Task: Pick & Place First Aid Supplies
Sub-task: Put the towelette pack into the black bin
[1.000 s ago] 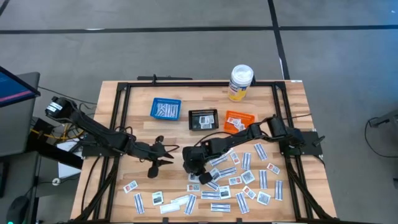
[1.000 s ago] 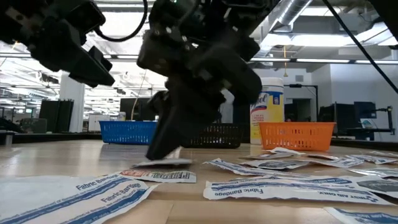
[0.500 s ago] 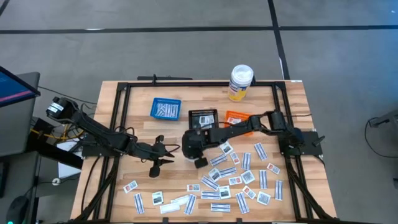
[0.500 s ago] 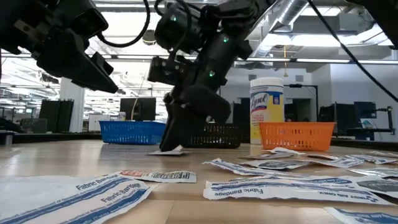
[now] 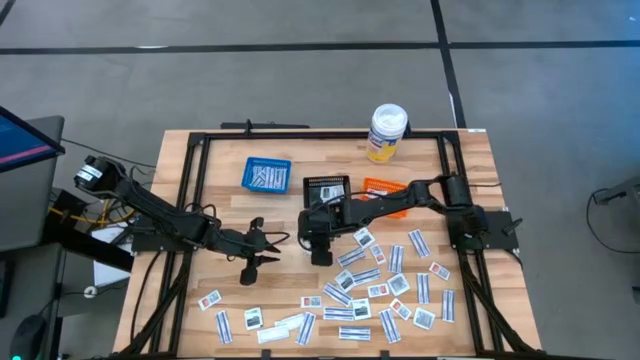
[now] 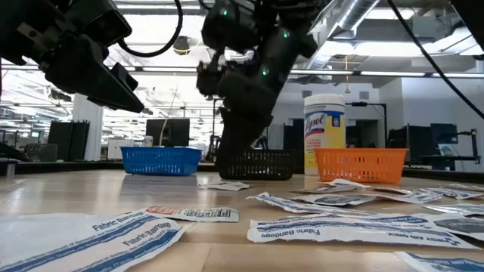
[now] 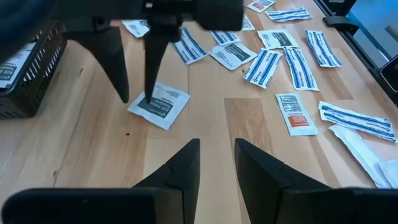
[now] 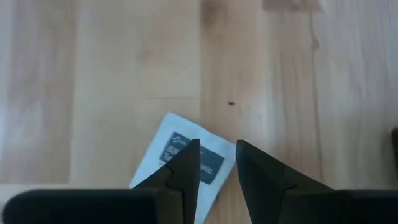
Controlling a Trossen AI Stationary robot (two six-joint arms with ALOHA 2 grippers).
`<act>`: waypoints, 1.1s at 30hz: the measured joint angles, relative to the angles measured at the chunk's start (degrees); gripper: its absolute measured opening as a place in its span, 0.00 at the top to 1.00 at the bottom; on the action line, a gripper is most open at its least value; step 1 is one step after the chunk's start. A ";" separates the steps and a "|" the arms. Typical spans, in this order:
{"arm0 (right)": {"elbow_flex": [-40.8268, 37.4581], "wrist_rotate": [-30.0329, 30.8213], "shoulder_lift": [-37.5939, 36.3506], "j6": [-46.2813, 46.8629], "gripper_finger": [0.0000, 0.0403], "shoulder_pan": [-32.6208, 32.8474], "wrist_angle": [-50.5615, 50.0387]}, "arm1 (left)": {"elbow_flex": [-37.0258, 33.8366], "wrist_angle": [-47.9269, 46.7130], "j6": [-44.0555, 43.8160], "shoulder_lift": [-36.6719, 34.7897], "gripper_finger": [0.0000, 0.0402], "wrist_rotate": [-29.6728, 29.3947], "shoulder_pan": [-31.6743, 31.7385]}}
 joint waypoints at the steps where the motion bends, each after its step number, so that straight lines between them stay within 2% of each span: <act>1: -0.44 0.00 0.06 0.81 0.76 -0.02 0.14 | 0.00 0.00 0.00 0.00 0.75 0.00 0.00; 4: -2.22 0.10 0.08 2.33 0.76 0.00 2.22 | 0.00 -0.02 0.00 0.00 0.75 0.00 0.00; 9: -2.89 3.97 0.03 4.82 0.76 0.09 3.49 | 0.00 -0.02 -0.02 0.00 0.75 0.00 0.00; 22: -5.31 4.19 -0.17 8.11 0.77 0.11 3.56 | 0.00 0.00 -0.02 0.00 0.75 0.02 0.00; 25: -5.73 4.37 -0.25 6.44 0.81 0.11 3.68 | 0.00 -0.02 -0.02 0.00 0.75 0.02 0.00; 30: -5.82 4.37 -0.51 5.79 0.97 0.07 2.70 | 0.00 -0.02 -0.04 0.00 0.75 0.02 0.00; 33: -5.41 4.29 -0.64 5.38 0.98 0.19 1.61 | 0.00 0.00 -0.04 0.00 0.75 0.02 0.00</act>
